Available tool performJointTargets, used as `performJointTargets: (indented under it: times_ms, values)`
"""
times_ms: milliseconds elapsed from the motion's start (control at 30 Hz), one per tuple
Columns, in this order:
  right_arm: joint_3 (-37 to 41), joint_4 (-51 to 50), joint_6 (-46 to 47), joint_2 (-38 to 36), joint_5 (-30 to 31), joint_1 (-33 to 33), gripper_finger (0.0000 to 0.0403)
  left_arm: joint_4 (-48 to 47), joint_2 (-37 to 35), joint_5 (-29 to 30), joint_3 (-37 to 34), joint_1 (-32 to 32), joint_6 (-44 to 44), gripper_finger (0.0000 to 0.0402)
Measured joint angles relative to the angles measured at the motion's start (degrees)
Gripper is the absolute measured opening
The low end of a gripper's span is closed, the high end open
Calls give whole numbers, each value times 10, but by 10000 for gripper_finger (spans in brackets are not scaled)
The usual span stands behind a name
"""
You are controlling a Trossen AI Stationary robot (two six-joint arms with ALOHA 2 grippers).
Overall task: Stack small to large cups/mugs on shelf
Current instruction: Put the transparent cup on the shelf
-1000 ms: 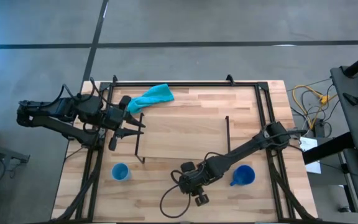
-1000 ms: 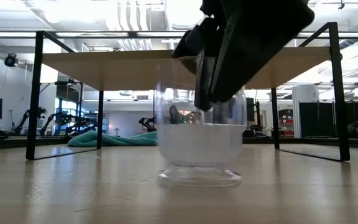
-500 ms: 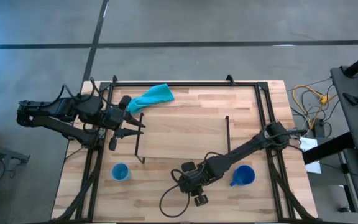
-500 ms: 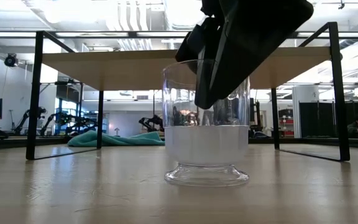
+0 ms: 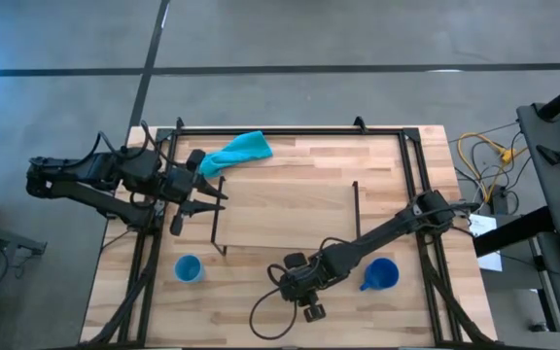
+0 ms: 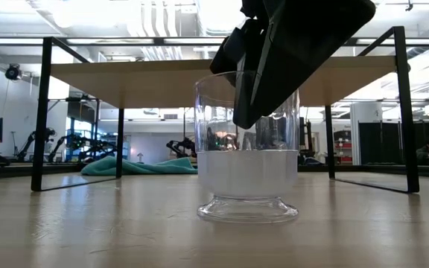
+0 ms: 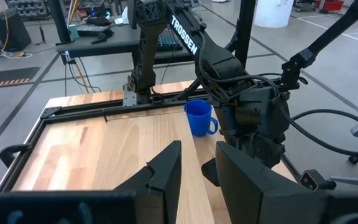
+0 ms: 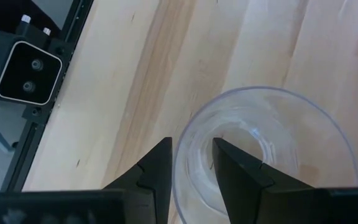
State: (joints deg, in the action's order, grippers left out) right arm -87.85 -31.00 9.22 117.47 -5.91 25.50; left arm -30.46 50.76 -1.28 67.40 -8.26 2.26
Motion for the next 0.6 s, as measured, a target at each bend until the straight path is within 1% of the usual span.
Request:
performJointTargets:
  times_ms: [200, 267, 333, 500, 533, 600]
  values:
    - [0, 0, 9, 0, 0, 0, 109, 0, 1, 0, -1, 0, 0, 86]
    - [0, 0, 13, -2, 0, 0, 103, 0, 2, 0, -1, 0, 0, 86]
    - [0, 0, 13, -4, 0, 0, 87, 0, 4, 0, -1, 0, 0, 86]
    - [0, 0, 13, -8, -5, 0, 26, 0, 3, 0, -1, 0, 0, 86]
    - [0, 0, 13, -8, -5, 0, 17, 0, 3, 0, -1, 0, 0, 86]
    - [-1, 1, 13, -9, -5, 0, 12, 0, 5, 0, 0, 0, 0, 86]
